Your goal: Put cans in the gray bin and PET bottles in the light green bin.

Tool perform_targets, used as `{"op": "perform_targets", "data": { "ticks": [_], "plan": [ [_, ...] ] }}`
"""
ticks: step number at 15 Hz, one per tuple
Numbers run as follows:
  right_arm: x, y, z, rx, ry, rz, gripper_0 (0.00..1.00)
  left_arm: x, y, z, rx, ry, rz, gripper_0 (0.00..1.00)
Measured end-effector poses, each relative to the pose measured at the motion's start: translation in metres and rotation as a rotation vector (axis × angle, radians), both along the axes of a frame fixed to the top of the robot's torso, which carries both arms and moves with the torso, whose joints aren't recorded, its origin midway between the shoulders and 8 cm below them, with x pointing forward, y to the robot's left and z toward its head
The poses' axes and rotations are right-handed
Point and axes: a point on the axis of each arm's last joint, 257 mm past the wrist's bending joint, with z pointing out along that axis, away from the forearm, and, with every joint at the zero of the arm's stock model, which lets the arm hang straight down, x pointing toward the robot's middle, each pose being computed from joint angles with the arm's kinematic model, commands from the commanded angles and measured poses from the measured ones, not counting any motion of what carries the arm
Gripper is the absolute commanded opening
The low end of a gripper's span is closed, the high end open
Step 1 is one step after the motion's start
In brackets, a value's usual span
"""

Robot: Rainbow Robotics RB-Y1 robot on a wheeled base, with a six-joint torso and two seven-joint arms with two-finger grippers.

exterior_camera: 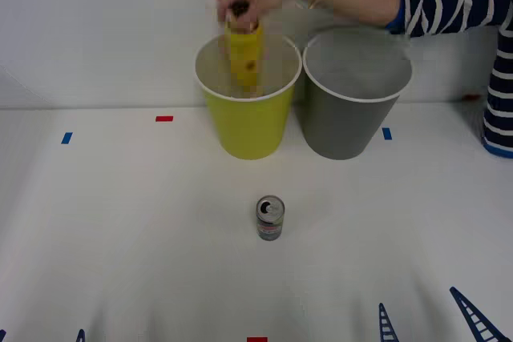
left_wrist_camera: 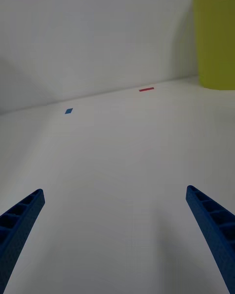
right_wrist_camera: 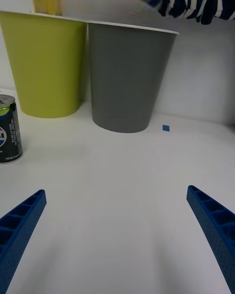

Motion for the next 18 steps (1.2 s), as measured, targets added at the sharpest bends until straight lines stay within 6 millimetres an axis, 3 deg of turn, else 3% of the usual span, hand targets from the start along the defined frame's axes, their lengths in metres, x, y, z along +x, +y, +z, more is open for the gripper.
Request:
{"op": "perform_targets", "data": {
  "ticks": [18],
  "plan": [
    [0.0000, 0.0000, 0.0000, 0.000, 0.000, 0.000, 1.00, 0.0000, 0.0000, 0.0000, 0.000, 0.000, 0.000, 1.00]
  ]
}}
